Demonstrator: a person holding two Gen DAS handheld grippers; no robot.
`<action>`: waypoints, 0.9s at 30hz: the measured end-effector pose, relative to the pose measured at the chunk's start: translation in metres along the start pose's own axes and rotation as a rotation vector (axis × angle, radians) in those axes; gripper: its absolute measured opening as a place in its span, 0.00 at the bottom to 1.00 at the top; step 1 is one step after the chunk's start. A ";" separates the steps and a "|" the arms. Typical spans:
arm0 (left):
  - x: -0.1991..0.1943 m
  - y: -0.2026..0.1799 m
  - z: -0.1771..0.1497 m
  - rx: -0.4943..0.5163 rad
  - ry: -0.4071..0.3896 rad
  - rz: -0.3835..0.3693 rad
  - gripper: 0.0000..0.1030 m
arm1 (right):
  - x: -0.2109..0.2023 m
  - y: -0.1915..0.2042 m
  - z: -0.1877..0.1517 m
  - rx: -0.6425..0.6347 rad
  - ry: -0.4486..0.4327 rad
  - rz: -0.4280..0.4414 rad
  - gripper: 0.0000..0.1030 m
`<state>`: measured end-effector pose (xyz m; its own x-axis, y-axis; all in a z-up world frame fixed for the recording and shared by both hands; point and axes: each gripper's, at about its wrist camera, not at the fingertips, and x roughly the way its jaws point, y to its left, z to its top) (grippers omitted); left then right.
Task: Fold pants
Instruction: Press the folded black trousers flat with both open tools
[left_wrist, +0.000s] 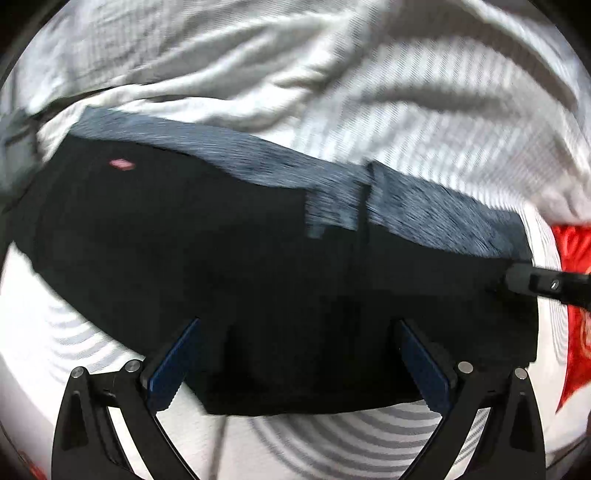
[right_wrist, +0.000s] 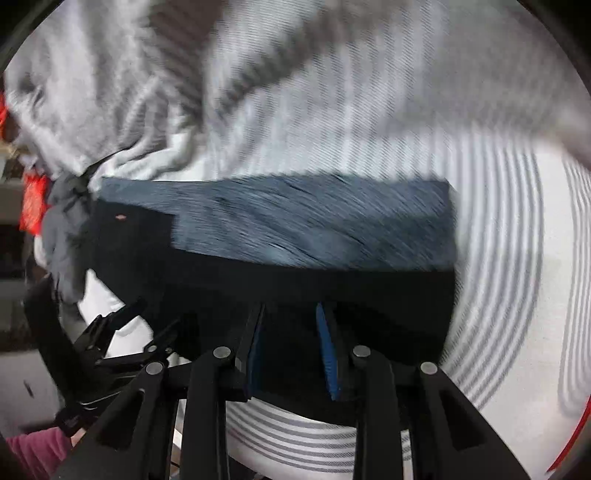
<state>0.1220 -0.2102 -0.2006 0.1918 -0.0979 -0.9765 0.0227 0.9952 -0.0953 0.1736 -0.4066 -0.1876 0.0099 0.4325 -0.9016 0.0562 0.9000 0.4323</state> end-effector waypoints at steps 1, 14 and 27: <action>-0.002 0.005 0.000 -0.019 -0.002 0.009 1.00 | 0.001 0.010 0.006 -0.031 0.001 0.013 0.30; -0.008 0.057 -0.033 -0.204 0.024 0.097 1.00 | 0.045 0.106 0.040 -0.297 0.137 0.046 0.43; -0.012 0.100 -0.030 -0.217 0.014 0.168 1.00 | 0.059 0.136 -0.071 -0.622 -0.031 -0.295 0.48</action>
<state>0.0922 -0.1094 -0.2047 0.1617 0.0669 -0.9846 -0.2192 0.9752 0.0303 0.1108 -0.2546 -0.1808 0.1114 0.1713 -0.9789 -0.5224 0.8480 0.0890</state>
